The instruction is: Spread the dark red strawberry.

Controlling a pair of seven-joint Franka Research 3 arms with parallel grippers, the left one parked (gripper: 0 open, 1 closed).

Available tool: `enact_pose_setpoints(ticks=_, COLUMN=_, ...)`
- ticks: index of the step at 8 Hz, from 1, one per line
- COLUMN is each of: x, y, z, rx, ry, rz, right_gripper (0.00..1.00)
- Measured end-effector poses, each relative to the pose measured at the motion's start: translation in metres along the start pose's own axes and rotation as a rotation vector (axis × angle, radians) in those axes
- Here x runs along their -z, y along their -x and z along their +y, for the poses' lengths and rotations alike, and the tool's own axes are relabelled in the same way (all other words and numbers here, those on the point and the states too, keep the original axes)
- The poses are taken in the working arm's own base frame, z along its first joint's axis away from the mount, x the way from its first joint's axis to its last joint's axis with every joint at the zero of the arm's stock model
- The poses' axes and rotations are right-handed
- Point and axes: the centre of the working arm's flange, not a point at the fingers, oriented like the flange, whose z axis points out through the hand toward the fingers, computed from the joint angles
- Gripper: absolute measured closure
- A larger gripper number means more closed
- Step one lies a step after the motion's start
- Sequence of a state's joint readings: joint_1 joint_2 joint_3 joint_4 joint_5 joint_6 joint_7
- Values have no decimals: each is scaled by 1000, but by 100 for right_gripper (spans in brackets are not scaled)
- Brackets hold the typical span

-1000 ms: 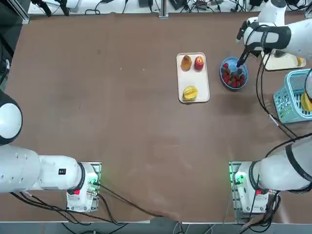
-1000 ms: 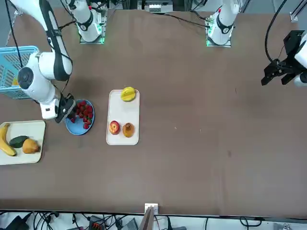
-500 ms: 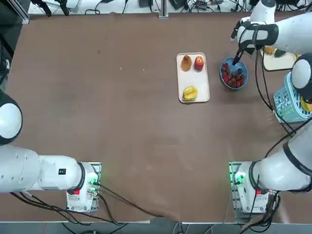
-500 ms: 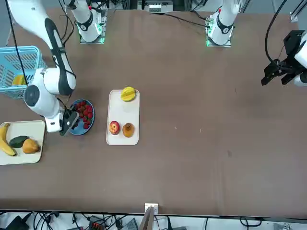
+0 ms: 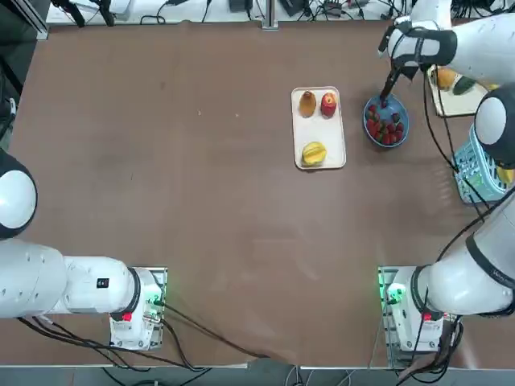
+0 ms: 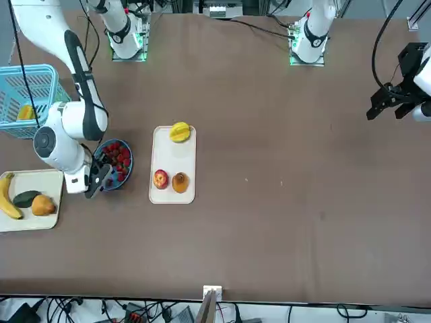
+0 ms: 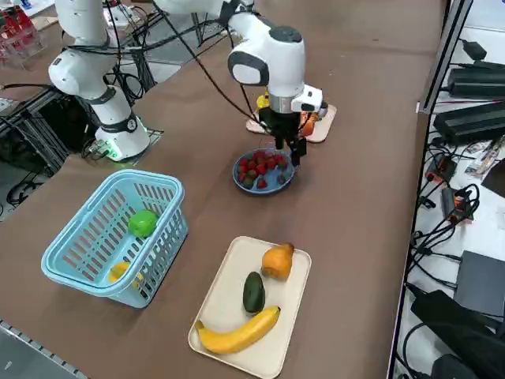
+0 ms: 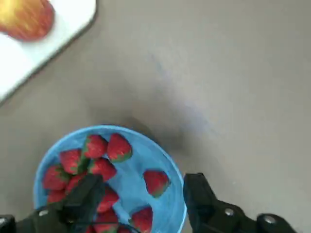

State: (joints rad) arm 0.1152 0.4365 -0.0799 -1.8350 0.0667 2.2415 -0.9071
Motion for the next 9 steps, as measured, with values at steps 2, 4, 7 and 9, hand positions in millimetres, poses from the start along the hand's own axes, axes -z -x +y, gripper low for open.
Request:
enact_pose_setpoints(ticks=2, x=77, y=-11, z=3, rx=-111, ry=1, rz=26, right_gripper=0)
enact_pose_setpoints(ticks=4, x=146, y=-4, z=-2, rx=-241, ry=22, rz=65, right_gripper=0)
enact_pose_setpoints(ticks=7, x=231, y=14, z=-16, rx=-489, ry=5, rz=71, right_gripper=0)
enact_pose_setpoints(ticks=9, x=283, y=28, z=-36, rx=-652, ry=-13, rz=68, right_gripper=0)
